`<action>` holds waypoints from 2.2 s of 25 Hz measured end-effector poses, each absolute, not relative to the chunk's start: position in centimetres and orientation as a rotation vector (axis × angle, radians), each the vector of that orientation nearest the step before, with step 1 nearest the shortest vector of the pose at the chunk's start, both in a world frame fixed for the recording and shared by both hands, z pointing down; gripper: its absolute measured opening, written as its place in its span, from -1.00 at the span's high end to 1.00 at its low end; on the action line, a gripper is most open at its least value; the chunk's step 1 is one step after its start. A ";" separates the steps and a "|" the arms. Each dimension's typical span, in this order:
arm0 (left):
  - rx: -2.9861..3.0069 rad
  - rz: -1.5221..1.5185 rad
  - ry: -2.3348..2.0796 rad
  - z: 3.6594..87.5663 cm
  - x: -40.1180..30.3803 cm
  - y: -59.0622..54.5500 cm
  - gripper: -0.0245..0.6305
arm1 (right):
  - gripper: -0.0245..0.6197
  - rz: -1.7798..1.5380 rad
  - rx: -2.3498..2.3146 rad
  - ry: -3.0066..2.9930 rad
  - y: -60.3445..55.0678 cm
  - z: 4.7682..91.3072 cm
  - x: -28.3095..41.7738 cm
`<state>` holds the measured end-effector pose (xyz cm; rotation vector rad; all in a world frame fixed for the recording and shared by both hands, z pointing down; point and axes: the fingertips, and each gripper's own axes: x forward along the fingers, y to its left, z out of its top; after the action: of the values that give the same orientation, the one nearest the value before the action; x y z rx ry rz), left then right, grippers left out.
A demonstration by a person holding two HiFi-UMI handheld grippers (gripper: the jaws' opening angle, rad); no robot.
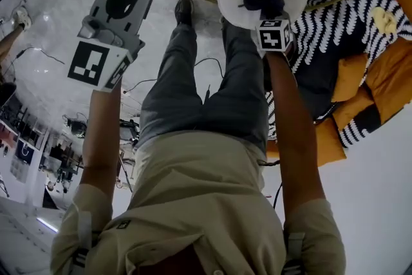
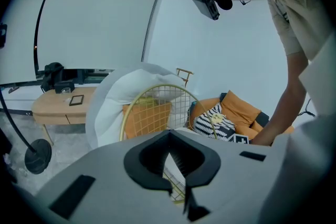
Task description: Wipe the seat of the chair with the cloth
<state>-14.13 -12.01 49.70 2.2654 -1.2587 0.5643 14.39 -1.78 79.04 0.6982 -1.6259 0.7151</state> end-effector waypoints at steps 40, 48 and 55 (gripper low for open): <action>2.391 0.573 -1.172 44.5 -8.5 -11.0 0.88 | 0.77 0.742 0.724 -1.537 2.1 77.2 22.4; 2.475 0.632 -1.186 36.1 -9.7 -8.8 0.88 | 0.77 0.636 0.944 -1.749 -3.3 64.9 20.2; 2.570 0.539 -1.224 28.4 -11.2 -6.5 0.88 | 0.77 0.520 1.118 -1.932 -5.0 50.9 17.8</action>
<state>-11.25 -6.54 28.37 2.5699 -1.2239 0.5389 17.81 -4.98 50.89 1.1176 -1.9317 0.5198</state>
